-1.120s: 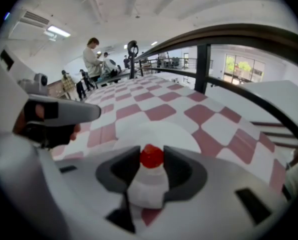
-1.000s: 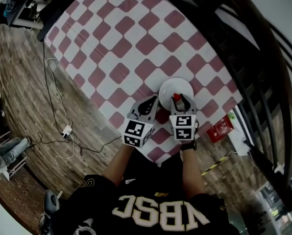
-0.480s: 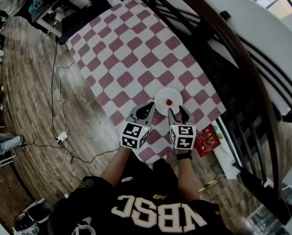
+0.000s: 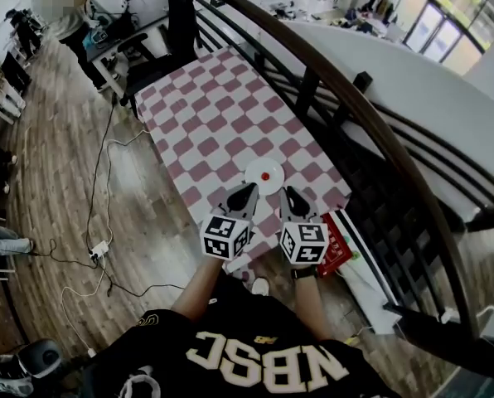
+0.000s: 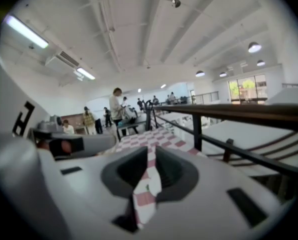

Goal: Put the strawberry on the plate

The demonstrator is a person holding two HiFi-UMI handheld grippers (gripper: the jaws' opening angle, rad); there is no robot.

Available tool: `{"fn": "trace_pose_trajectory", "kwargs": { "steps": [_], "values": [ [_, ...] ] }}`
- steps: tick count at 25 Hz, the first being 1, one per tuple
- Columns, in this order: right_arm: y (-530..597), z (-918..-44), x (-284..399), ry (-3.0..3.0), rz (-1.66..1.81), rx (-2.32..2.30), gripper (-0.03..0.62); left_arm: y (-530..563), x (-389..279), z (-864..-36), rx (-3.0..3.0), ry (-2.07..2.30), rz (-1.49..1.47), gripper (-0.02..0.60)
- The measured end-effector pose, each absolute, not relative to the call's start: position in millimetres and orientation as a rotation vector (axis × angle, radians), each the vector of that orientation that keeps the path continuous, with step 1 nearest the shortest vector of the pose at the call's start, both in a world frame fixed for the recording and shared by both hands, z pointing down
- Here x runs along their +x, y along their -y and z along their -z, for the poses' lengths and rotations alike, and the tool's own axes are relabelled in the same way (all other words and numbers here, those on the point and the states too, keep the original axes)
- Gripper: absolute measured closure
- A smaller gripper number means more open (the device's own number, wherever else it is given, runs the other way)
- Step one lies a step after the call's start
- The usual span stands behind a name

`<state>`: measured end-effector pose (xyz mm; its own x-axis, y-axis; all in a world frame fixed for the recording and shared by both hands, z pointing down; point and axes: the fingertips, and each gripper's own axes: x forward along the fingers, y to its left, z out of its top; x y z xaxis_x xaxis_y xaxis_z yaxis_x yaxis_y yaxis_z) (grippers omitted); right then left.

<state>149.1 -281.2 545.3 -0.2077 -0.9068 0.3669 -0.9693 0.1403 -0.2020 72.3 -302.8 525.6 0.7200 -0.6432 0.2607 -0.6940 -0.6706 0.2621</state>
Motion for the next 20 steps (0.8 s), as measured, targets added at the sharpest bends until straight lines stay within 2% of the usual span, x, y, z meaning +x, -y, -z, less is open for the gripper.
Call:
{"fn": "trace_pose_trajectory", "kwargs": {
  "steps": [13, 20],
  "values": [
    [213.2, -397.8, 160.2, 2.437, -0.182, 1.964, 0.553, 242.0, 84.2, -389.9, 2.749, 1.106, 0.09, 0.572],
    [195.9, -360.0, 158.5, 2.512, -0.187, 1.977, 0.56, 222.7, 75.5, -344.6, 2.827, 1.219, 0.11, 0.572]
  ]
}}
